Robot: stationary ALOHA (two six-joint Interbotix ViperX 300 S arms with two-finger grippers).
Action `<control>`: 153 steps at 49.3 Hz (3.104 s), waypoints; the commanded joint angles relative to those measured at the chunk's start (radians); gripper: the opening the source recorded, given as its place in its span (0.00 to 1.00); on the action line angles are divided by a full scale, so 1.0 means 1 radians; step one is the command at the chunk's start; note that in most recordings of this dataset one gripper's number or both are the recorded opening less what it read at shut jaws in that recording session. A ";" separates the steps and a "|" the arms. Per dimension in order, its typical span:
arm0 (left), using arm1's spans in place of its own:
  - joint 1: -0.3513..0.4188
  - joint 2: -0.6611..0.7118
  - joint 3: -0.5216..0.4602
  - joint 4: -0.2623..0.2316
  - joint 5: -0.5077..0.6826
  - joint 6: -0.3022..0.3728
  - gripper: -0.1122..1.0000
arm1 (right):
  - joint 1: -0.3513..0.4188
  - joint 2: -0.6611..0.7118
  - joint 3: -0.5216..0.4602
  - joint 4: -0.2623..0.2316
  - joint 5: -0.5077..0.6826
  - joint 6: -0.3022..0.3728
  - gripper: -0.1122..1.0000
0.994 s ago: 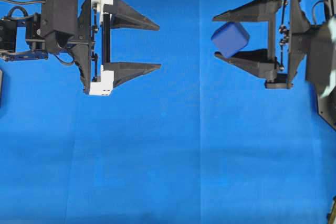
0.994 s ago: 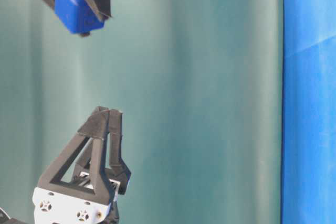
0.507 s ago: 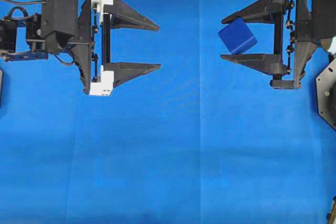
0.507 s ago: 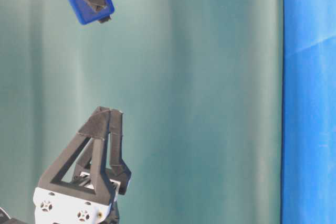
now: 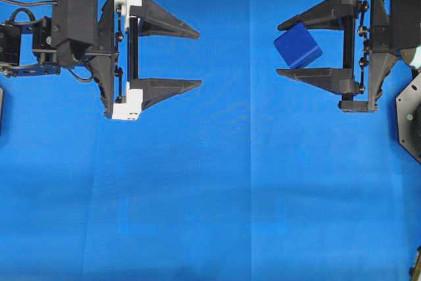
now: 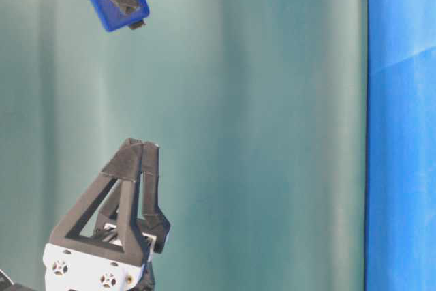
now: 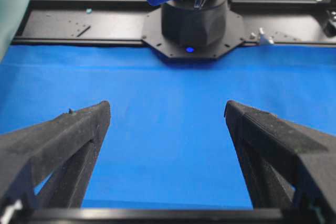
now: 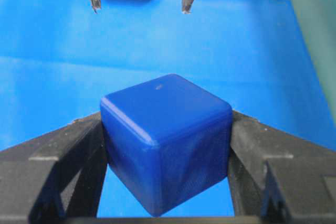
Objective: Handover the blue block to the right arm after grasping it with the left arm, then place it in the designated position.
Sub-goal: 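Carry the cube with the right gripper toward the right side, then move the right gripper to table center and lower the cube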
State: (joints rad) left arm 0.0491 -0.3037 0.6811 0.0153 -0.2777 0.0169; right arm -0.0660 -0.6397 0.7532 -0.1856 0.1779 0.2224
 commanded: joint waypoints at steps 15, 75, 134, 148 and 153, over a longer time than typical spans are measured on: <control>0.002 -0.021 -0.018 0.002 -0.005 0.000 0.94 | 0.003 -0.005 -0.014 0.003 -0.005 0.002 0.57; 0.002 -0.026 -0.023 0.002 -0.005 0.000 0.94 | 0.026 0.000 -0.015 0.009 0.210 0.057 0.57; 0.002 -0.026 -0.021 0.002 -0.005 0.000 0.94 | 0.028 0.072 0.000 0.008 0.189 0.066 0.57; 0.002 -0.031 -0.017 0.002 -0.005 0.000 0.94 | 0.028 0.207 0.021 0.009 0.003 0.067 0.57; 0.002 -0.031 -0.015 0.002 -0.005 0.000 0.94 | 0.028 0.270 0.020 0.009 -0.054 0.067 0.57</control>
State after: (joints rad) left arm 0.0506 -0.3145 0.6811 0.0138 -0.2777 0.0169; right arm -0.0399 -0.4019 0.7854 -0.1795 0.1703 0.2884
